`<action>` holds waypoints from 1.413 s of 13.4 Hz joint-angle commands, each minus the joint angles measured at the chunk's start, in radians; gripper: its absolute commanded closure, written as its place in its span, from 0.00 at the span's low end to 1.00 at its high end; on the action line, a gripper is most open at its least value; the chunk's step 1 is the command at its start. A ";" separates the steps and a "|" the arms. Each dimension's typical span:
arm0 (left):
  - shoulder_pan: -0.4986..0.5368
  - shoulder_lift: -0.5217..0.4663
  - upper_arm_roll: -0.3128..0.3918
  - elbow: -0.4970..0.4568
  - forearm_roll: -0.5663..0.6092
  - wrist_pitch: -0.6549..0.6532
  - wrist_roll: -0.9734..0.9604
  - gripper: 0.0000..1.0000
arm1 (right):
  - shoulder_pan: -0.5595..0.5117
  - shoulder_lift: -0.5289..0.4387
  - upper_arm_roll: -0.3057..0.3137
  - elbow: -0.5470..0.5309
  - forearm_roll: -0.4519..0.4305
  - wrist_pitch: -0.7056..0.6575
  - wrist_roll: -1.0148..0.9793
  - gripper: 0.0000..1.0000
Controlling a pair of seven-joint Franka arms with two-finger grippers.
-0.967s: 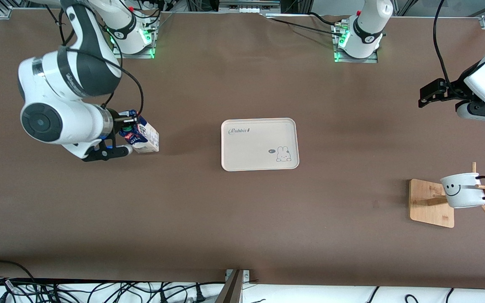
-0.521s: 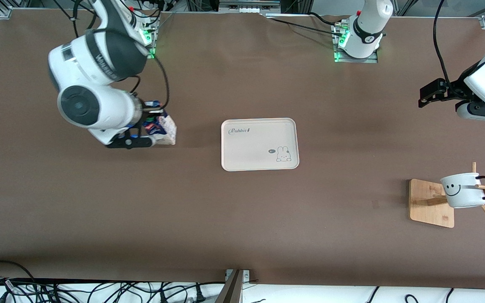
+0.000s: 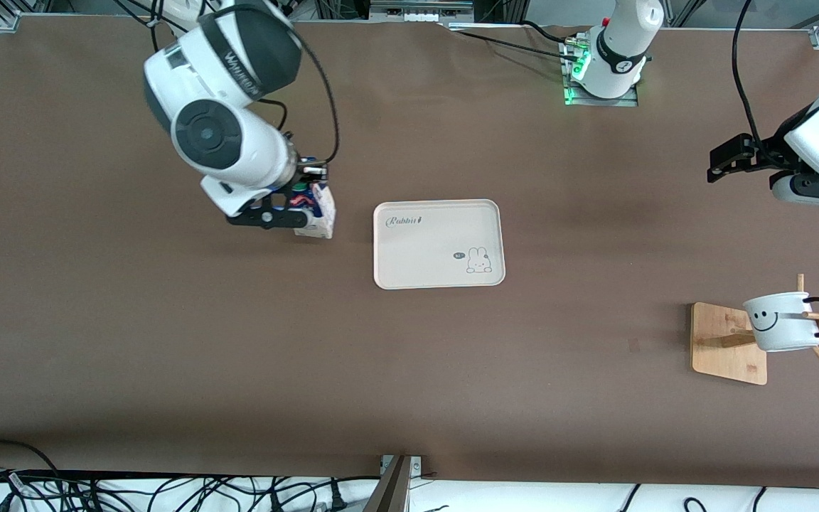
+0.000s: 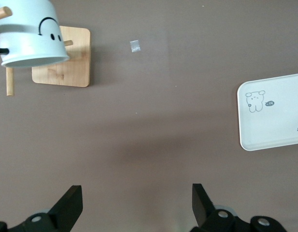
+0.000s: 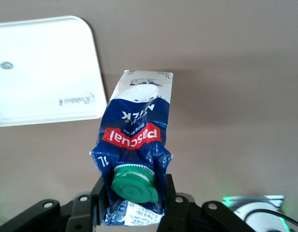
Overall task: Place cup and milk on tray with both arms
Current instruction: 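Lift the milk carton with the right gripper toward the tray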
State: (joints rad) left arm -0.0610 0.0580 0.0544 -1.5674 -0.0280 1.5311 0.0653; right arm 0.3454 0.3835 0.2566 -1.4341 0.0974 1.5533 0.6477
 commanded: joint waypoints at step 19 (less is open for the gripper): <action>0.176 -0.032 0.008 -0.413 -0.107 0.722 -0.170 0.00 | 0.133 0.178 0.003 0.007 -0.007 0.313 -0.061 0.51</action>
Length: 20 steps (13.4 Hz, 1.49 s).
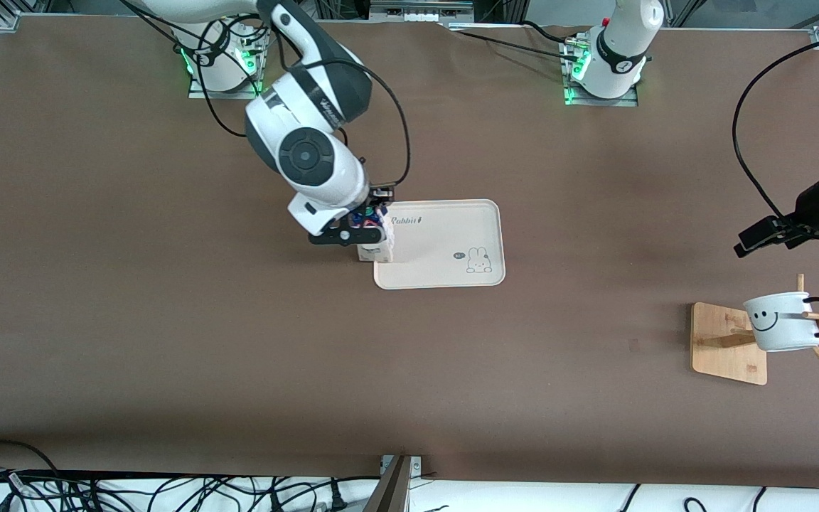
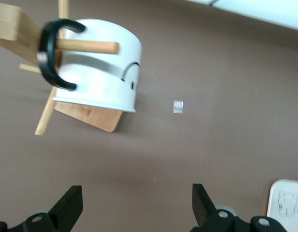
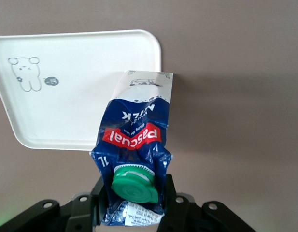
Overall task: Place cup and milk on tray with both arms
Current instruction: 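Carry the carton over the tray while the left gripper grasps the mug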
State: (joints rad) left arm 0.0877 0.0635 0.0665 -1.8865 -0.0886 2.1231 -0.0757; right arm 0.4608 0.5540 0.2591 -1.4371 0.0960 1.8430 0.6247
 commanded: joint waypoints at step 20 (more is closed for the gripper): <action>0.030 0.136 -0.013 -0.115 -0.470 0.549 0.073 0.56 | 0.058 0.087 -0.040 0.027 -0.019 0.022 -0.011 0.52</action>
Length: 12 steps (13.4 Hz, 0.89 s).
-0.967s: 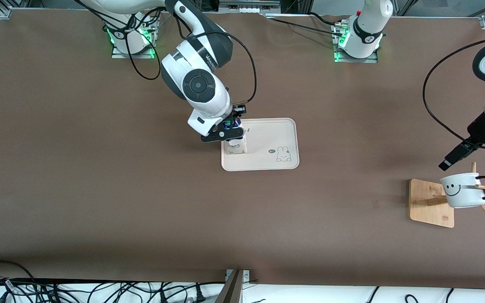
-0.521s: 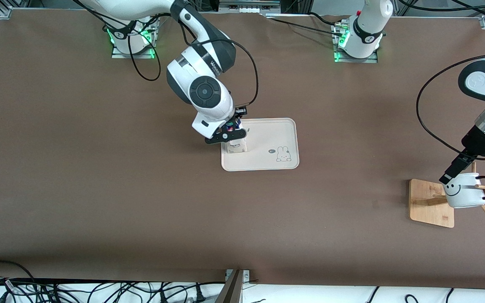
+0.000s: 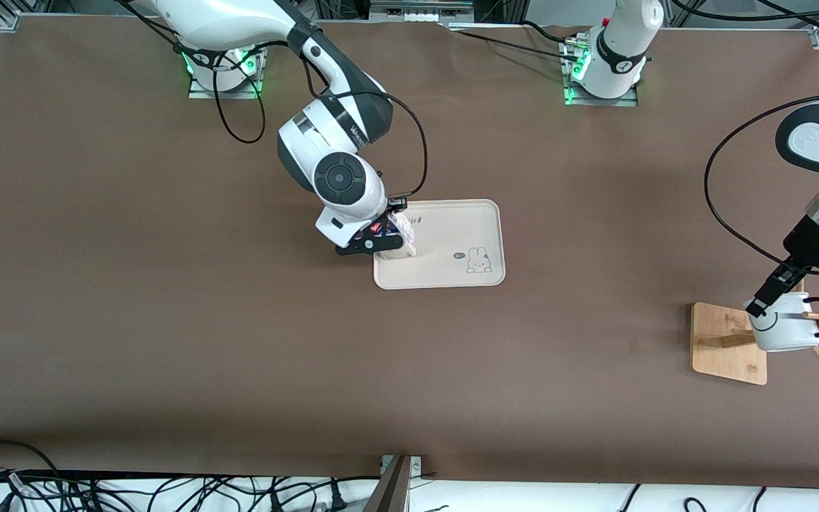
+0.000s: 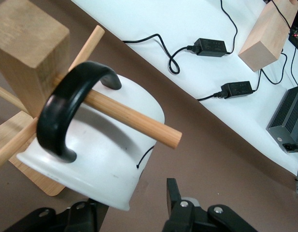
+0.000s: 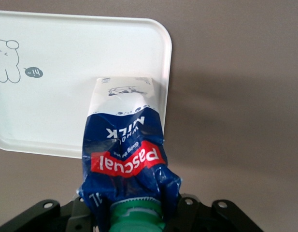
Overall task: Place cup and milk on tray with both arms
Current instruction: 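Carry the carton over the tray while the left gripper grasps the mug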
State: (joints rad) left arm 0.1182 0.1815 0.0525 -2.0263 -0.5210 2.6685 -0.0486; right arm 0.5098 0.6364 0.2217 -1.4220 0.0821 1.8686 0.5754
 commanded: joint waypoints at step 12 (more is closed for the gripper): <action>0.014 -0.031 0.009 0.043 -0.027 -0.183 0.053 1.00 | 0.050 0.029 0.001 0.060 -0.012 0.024 0.190 0.58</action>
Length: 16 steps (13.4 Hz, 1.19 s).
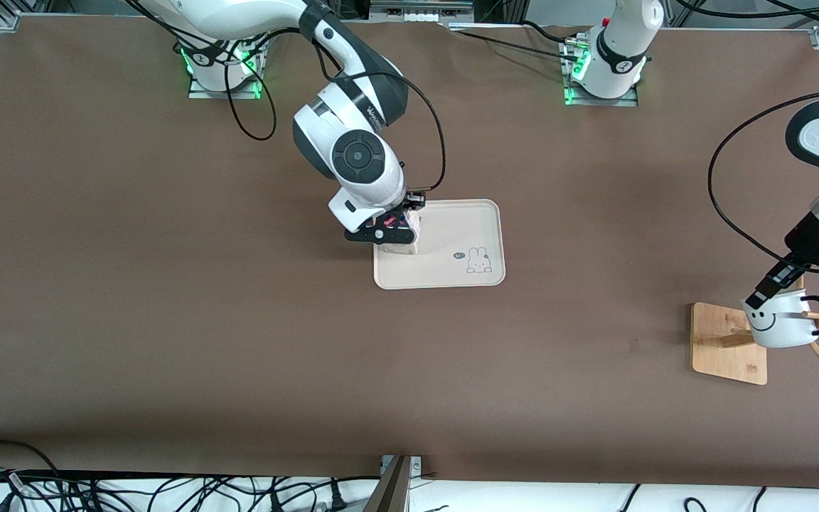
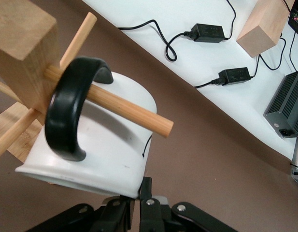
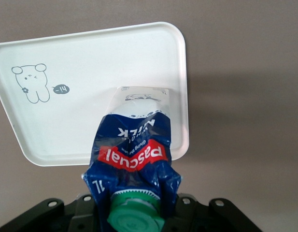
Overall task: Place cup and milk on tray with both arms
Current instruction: 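Set the carton on the tray while the left gripper lifts the mug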
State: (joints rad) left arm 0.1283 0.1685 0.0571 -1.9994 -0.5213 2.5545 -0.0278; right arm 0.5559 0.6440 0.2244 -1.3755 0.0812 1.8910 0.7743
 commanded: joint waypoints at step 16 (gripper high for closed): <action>-0.029 -0.015 -0.149 0.436 0.179 -1.014 0.037 1.00 | 0.032 0.017 -0.004 0.015 -0.018 0.004 -0.130 0.00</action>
State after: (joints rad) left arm 0.0944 0.1505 -0.0811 -1.5942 -0.3837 1.6211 -0.0071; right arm 0.5776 0.6655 0.2248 -1.3749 0.0713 1.8990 0.6490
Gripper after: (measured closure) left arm 0.916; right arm 0.159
